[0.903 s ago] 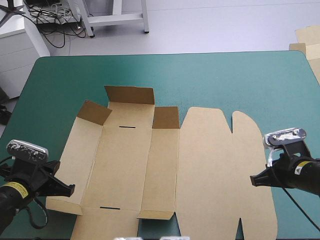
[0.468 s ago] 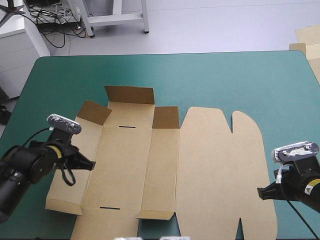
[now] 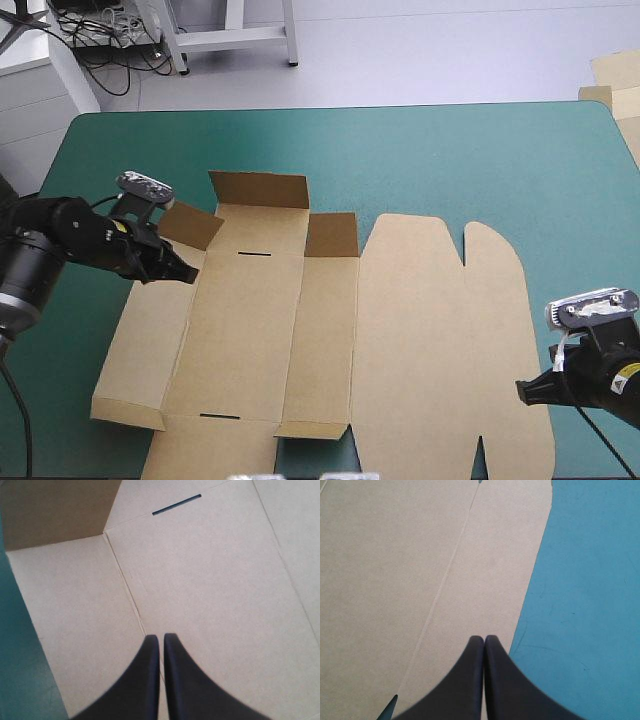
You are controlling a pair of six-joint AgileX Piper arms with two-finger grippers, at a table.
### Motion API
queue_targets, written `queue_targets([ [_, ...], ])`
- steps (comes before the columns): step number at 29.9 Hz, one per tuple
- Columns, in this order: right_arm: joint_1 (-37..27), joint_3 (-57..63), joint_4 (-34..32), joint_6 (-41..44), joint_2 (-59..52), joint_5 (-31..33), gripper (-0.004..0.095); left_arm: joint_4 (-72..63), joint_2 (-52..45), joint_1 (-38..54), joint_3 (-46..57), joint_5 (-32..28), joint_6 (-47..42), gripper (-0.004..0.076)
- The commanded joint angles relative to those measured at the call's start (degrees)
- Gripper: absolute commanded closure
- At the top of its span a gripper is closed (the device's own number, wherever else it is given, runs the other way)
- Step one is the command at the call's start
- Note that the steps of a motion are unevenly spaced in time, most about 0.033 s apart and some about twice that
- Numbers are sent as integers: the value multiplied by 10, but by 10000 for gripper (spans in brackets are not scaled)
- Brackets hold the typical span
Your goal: Fold the box
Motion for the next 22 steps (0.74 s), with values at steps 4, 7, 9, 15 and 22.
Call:
queue_targets([
  [4, -3, -13, -5, 1, 1, -24, 928, -130, 1, 176, -28, 82, 122, 708],
  [7, -3, -13, -5, 1, 1, -24, 928, -130, 4, 249, -28, 80, 135, 708],
  [9, -3, -13, -7, 1, 1, -24, 928, -129, 8, 306, -28, 80, 134, 708],
  [15, -3, -13, -9, -5, 1, -23, 928, -181, 8, 429, -27, 75, 125, 708],
  [22, -3, -13, -9, -6, 1, -23, 928, -173, 8, 435, -27, 49, 94, 675],
])
